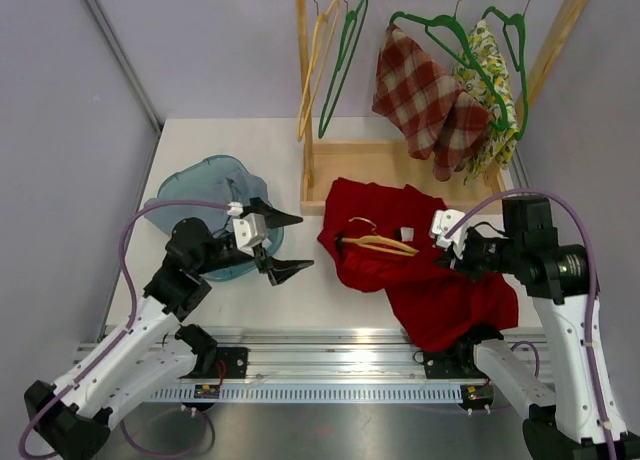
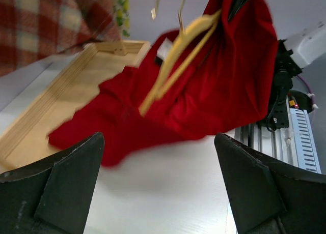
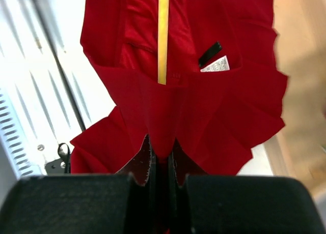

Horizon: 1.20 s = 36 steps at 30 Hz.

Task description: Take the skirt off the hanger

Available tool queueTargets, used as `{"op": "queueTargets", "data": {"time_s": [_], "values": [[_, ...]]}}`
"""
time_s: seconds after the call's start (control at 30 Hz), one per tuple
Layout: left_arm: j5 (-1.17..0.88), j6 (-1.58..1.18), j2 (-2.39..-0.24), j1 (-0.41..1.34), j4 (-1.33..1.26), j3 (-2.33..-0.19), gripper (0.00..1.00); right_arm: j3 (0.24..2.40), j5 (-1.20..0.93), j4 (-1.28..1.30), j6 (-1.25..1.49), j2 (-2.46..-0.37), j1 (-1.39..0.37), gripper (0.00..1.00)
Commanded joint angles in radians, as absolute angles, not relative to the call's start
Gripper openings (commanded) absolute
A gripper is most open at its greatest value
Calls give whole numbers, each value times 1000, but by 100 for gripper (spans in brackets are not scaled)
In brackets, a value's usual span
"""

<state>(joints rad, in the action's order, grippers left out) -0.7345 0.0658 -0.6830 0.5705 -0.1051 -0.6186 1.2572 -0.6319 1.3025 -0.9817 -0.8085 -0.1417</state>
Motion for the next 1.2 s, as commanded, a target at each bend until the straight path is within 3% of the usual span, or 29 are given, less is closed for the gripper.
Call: {"op": "queueTargets", "data": {"time_s": [0.0, 0.33, 0.57, 0.73, 0.8, 0.87, 0.93, 1.0, 1.03, 1.07, 1.1, 1.17], "values": [[-795, 153, -759, 636, -189, -695, 91, 1230, -934, 1309, -1204, -873, -141, 0], [-635, 204, -900, 825, -215, -713, 81, 1229, -1026, 1243, -1249, -968, -186, 0], [-549, 209, -1017, 838, -216, -785, 64, 1207, -1031, 1227, -1247, -971, -215, 0], [-617, 206, -1057, 853, -203, -798, 31, 1193, -1032, 1204, -1229, -976, -221, 0], [-633, 209, -1069, 864, -195, -796, 11, 1189, -1035, 1180, -1213, -976, -221, 0], [-646, 206, -1078, 865, -181, -799, 0, 1180, -1045, 1158, -1186, -976, -219, 0], [-646, 184, -1092, 865, -178, -799, 0, 1170, -1043, 1123, -1101, -974, -221, 0], [-582, 157, -1107, 865, -175, -816, 0, 1178, -988, 1005, -969, -973, -221, 25], [-546, 141, -1111, 865, -155, -827, 0, 1190, -948, 956, -774, -971, -221, 45], [-466, 108, -1114, 865, -141, -840, 0, 1209, -848, 868, -664, -969, -219, 53], [-428, 89, -1117, 865, -130, -860, 0, 1262, -795, 845, -572, -973, -221, 69], [-332, 35, -1118, 865, -124, -873, 0, 1324, -704, 839, -366, -989, -221, 83]]}}
